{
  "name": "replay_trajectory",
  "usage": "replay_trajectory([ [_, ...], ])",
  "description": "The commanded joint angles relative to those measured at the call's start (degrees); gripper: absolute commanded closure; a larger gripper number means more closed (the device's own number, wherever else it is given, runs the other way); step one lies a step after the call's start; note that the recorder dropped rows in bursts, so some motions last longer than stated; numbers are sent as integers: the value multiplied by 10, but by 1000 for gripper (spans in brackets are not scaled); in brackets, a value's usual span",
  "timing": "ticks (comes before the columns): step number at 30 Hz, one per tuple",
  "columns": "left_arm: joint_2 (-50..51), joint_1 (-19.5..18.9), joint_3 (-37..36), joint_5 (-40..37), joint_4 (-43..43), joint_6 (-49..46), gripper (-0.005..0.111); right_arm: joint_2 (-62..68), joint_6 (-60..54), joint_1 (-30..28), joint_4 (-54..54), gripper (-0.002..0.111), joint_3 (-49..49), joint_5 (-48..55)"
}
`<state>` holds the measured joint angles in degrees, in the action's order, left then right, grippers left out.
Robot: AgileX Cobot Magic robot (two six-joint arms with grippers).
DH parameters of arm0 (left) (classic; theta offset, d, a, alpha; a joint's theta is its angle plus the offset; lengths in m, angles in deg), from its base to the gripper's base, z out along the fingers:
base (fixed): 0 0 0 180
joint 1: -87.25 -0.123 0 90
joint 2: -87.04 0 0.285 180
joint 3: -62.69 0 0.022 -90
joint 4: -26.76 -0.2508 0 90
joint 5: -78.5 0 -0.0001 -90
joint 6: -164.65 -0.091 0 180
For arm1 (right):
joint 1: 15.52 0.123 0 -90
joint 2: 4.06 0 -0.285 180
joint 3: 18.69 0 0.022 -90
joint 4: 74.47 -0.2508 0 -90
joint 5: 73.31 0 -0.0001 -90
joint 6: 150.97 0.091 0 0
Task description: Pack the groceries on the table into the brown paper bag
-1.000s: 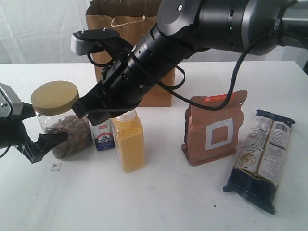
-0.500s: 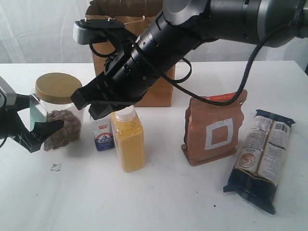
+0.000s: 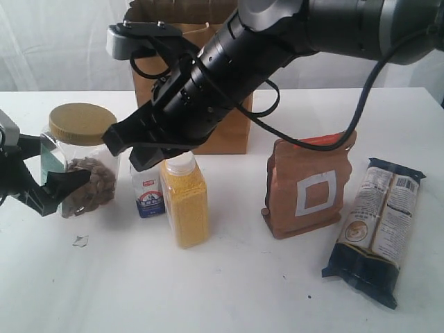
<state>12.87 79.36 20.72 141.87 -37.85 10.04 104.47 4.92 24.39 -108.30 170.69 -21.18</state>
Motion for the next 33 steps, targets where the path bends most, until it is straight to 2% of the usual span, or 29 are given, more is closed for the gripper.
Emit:
replay_trajectory([
  [1,-20,0,2,25,3,19,107,-15,4,0,30,108,2,20],
  [9,-59,0,2,26,23,49,107,-46,69,0,141,108,2,30],
  [21,-208,0,8,34,191,43,107,-57,81,0,193,108,2,57],
  [26,-223,0,78,66,287,85,107,-57,94,0,226,108,1,56],
  [33,-180,1,244,53,245,179,107,-57,94,0,226,108,1,64],
])
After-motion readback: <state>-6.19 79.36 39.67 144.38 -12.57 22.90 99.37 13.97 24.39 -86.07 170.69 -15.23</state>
